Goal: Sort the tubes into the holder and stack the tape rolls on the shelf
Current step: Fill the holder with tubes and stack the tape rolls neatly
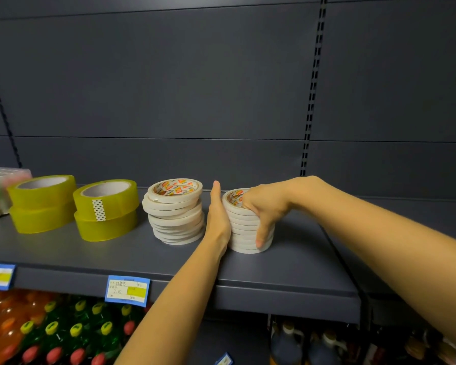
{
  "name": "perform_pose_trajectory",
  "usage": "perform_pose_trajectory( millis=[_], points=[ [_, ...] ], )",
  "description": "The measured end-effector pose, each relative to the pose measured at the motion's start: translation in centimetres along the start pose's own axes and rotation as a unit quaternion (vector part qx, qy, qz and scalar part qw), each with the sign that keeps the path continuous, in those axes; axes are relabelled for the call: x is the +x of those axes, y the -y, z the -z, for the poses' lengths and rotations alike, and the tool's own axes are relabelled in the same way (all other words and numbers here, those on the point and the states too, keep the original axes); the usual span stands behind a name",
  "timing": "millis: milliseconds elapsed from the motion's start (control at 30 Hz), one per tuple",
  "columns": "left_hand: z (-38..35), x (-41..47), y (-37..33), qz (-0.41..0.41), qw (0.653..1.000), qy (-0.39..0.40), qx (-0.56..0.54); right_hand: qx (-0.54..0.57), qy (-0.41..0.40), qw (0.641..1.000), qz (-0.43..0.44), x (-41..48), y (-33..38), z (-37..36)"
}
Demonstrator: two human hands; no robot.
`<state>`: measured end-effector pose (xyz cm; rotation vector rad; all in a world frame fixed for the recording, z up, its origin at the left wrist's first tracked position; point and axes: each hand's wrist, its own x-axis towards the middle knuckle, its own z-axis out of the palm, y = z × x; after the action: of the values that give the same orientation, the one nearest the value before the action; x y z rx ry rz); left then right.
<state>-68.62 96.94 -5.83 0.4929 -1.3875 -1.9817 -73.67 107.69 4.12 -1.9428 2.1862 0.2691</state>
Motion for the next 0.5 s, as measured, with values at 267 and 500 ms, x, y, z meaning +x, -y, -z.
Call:
perform_pose_trajectory(
  millis=[267, 500],
  points=[
    [-0.2, -0.3, 0.1, -0.006, 1.000, -0.013, -0.017, 0.364, -0.518, 0.773, -0.042, -1.1, -1.1, -4.6],
    [-0.4, -0.6, -0.2, 0.028, 1.000, -0.005, -0.001, 0.766, -0.375, 0.504, -0.136, 2.1, 0.4, -8.6]
  ],
)
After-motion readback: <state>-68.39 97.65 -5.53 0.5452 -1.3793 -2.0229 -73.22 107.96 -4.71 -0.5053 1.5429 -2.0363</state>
